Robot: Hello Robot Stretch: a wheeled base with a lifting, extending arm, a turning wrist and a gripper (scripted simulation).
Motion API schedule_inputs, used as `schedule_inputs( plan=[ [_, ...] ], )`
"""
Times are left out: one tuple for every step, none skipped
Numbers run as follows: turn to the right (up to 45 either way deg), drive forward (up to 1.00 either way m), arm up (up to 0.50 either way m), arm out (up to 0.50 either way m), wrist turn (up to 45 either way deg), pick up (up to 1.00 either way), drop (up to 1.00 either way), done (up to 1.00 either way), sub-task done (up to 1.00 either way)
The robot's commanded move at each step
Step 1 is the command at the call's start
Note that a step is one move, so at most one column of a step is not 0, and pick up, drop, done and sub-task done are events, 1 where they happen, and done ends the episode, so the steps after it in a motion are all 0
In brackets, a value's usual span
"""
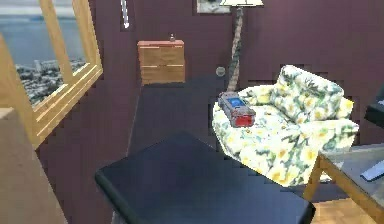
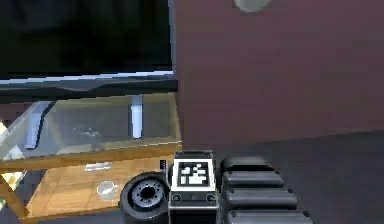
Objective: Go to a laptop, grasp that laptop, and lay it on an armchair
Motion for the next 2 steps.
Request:
schedule_inputs(
  plan=[
    [0.0, 1.00, 0.00, 0.00, 0.0, 0.00, 0.00, 0.00, 0.00],
    [0.0, 0.65, 0.00, 0.00, 0.0, 0.00, 0.00, 0.00, 0.00]
  ],
)
